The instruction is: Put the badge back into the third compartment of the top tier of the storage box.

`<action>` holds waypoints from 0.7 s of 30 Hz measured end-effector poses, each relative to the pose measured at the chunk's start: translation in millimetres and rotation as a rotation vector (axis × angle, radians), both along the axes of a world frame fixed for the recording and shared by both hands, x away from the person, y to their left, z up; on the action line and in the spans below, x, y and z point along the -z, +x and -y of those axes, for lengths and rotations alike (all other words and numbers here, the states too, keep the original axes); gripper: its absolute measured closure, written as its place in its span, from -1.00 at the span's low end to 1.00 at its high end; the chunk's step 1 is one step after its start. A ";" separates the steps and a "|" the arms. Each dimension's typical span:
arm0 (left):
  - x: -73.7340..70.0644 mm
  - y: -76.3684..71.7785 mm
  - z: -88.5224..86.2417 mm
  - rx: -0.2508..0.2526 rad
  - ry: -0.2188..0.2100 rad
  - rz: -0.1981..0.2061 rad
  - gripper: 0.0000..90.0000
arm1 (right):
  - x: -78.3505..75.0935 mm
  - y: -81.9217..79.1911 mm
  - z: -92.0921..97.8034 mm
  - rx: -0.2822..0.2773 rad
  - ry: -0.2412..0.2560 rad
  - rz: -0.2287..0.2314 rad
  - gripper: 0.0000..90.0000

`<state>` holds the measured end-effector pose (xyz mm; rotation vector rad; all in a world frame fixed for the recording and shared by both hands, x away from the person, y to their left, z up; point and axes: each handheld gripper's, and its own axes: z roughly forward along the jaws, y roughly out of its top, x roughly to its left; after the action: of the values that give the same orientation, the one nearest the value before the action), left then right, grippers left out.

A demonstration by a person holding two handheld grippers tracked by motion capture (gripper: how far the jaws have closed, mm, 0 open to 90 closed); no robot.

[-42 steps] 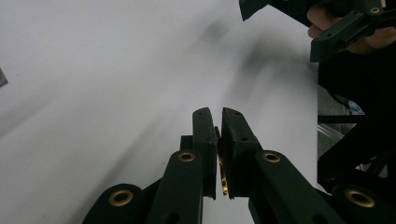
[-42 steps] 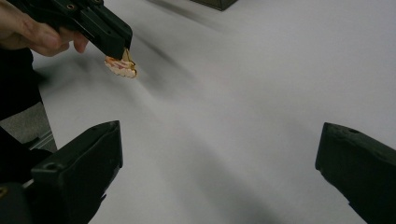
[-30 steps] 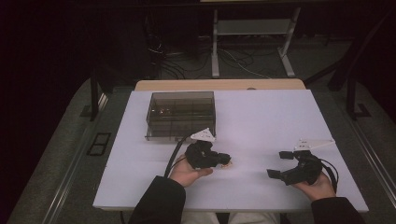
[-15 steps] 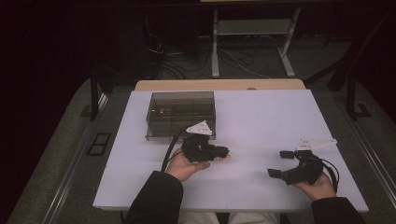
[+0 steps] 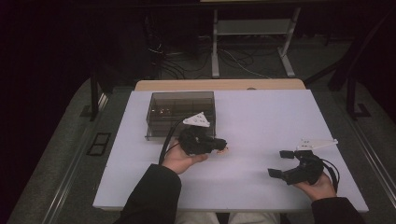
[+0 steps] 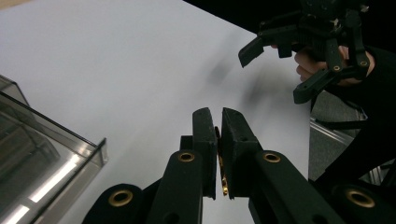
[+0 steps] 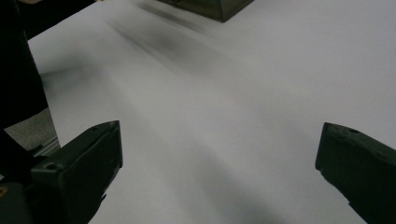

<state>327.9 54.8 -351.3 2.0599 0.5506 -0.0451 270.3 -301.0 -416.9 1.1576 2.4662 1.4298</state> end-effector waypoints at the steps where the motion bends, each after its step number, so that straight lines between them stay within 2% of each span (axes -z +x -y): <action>1: -1.7 0.7 -0.6 -0.001 -0.001 0.001 0.87 | 0.0 0.0 0.0 0.001 0.000 0.000 -1.00; 6: -10.5 5.5 -3.7 0.005 -0.002 -0.005 0.87 | -0.1 -0.6 -0.7 0.001 0.000 -0.011 -1.00; 17: -25.5 17.3 -10.9 0.004 0.023 0.025 0.87 | 0.4 -0.7 0.0 0.008 0.000 -0.008 -1.00; 21: -31.7 21.2 -14.1 -0.012 0.005 0.033 0.87 | 0.6 -0.5 0.4 0.005 0.000 -0.010 -1.00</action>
<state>349.1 68.9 -319.6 2.0586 0.5429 -0.0025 269.8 -301.3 -417.5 1.1737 2.4680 1.4257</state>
